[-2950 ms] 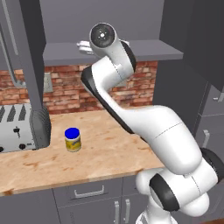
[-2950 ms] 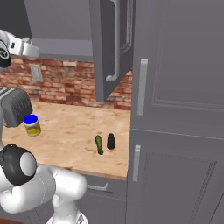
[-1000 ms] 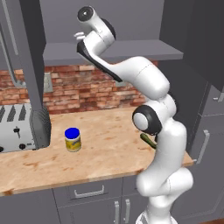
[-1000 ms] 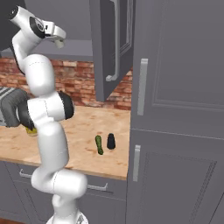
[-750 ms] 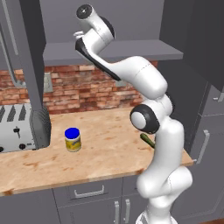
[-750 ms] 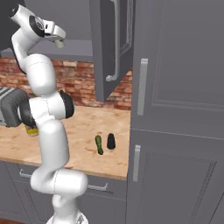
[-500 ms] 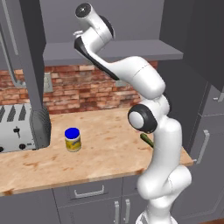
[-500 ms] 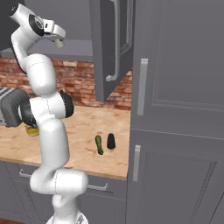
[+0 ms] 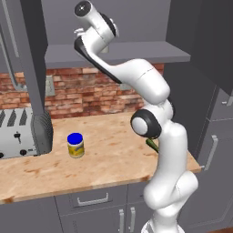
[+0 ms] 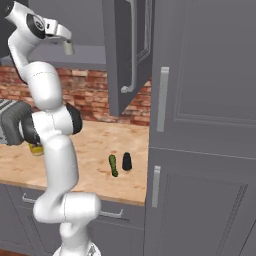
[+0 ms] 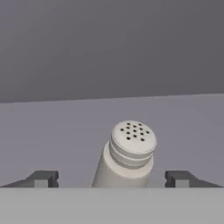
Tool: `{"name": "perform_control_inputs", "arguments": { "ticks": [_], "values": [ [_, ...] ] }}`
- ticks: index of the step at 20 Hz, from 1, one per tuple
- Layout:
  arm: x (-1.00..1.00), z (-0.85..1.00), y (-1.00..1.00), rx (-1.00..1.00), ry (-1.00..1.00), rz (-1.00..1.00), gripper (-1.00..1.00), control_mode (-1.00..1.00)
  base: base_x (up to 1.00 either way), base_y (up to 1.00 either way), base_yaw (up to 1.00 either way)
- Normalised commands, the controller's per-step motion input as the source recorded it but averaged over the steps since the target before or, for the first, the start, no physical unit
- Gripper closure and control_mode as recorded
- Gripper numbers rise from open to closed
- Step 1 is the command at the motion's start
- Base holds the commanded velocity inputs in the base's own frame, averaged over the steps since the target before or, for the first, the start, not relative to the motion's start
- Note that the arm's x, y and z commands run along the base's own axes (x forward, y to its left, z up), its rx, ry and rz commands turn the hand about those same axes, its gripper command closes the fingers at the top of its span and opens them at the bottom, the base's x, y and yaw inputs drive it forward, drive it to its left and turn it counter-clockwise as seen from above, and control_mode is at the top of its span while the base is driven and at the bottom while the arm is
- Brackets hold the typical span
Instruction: There are various items on the counter. Only move the condiments/shakers into the cabinet.
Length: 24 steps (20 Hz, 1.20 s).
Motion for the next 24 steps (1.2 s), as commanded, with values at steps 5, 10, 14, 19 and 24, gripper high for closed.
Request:
{"name": "perform_control_inputs", "arguments": {
  "ticks": [5, 10, 14, 19, 24],
  "values": [
    [-0.43, 0.00, -0.01, 0.00, -0.23, 0.00, -1.00, -1.00, 0.00, 0.00, 0.00],
    [-0.65, -0.01, -0.13, 0.00, -0.24, 0.00, -1.00, -1.00, 0.00, 0.00, 0.00],
    [-0.90, -0.11, -0.43, 0.00, -0.04, 0.00, -1.00, -1.00, 0.00, 0.00, 0.00],
    [-1.00, -0.27, -0.64, 0.00, 0.00, -0.01, -1.00, -1.00, 0.00, 0.00, 0.00],
    [-1.00, -0.33, -0.84, 0.04, 0.01, -0.05, -1.00, -1.00, 0.00, 0.00, 0.00]
  ]
}}
